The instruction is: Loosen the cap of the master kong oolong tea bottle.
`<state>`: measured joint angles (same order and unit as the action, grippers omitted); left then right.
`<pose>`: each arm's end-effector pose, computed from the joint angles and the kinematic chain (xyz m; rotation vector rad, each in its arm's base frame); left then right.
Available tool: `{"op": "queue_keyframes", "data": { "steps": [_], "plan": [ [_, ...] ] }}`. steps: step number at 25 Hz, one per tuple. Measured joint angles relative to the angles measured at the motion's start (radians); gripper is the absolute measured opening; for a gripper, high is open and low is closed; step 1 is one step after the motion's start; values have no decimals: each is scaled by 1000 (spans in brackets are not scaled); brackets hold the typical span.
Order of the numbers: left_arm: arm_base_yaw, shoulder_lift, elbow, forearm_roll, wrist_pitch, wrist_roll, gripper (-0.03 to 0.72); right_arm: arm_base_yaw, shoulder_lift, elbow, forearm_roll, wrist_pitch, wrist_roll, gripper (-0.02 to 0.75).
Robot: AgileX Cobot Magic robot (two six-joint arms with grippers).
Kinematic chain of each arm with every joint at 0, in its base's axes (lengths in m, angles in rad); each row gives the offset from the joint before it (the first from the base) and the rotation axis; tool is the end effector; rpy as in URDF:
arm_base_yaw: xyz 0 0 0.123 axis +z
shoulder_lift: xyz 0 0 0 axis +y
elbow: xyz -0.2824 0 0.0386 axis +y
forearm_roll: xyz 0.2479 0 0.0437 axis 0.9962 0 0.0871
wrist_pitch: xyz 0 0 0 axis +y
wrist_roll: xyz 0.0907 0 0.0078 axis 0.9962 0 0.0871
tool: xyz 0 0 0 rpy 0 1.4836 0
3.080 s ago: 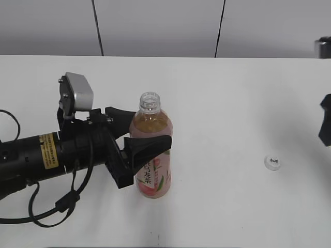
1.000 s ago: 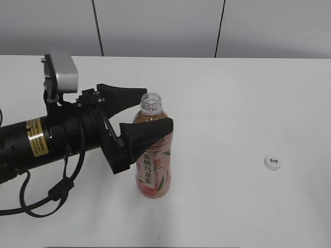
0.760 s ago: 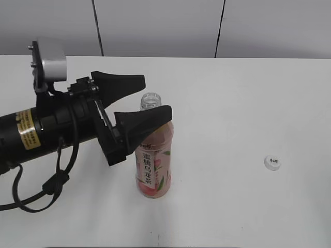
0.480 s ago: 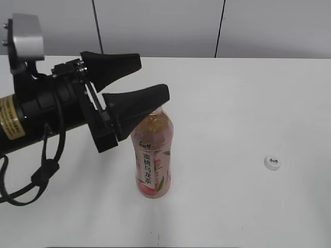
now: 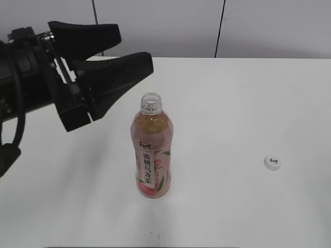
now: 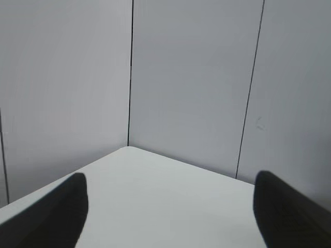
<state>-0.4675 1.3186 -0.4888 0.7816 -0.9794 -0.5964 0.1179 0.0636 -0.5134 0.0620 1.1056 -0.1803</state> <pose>0.1905 -0.1557 0.2578 0.7896 1.3735 -0.9074 0.0008 0.0052 0.2776 -0.3203 2.1138 0.0390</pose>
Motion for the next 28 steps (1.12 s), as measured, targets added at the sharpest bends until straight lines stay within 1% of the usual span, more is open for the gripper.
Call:
{"op": "queue_keyframes", "data": {
  "steps": [6,12,14,16,19,20,22,25,28],
  "plan": [
    [0,-137,0,13,159,-82,591,0,0,0,0,0,0,511],
    [0,-254,0,108,326,-167,591,0,0,0,0,0,0,511],
    [0,-286,0,108,350,-212,591,0,0,0,0,0,0,511],
    [0,-318,0,48,372,-235,591,0,0,0,0,0,0,511],
    [0,-371,1,-114,431,-240,580,0,0,0,0,0,0,511],
    [0,-392,1,-153,453,-226,576,0,0,0,0,0,0,511],
    [0,-426,1,-234,517,-161,573,0,0,0,0,0,0,511],
    [0,-477,1,-365,646,-17,571,0,0,0,0,0,0,511],
    [0,-564,1,-526,812,178,571,0,0,0,0,0,0,511]
  ]
}}
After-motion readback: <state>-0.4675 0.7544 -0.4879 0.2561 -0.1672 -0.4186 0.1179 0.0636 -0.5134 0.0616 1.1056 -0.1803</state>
